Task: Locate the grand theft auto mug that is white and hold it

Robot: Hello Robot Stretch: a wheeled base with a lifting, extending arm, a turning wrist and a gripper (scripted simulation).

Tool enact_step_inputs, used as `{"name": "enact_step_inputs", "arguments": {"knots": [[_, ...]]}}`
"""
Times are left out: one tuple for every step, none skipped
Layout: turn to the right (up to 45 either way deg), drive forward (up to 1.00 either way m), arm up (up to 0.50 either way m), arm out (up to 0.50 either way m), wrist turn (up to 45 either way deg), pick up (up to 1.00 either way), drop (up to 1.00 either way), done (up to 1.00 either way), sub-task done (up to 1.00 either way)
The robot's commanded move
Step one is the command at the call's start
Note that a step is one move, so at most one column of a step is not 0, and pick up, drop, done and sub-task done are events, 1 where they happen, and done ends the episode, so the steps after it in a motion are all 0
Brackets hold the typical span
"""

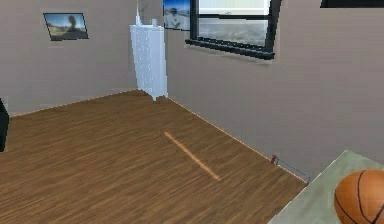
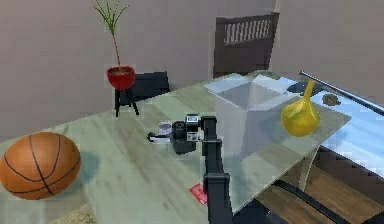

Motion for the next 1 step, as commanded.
{"name": "enact_step_inputs", "arguments": {"knots": [[0.0,0.0,0.0,0.0,0.0,0.0,0.0,1.0,0.0]]}}
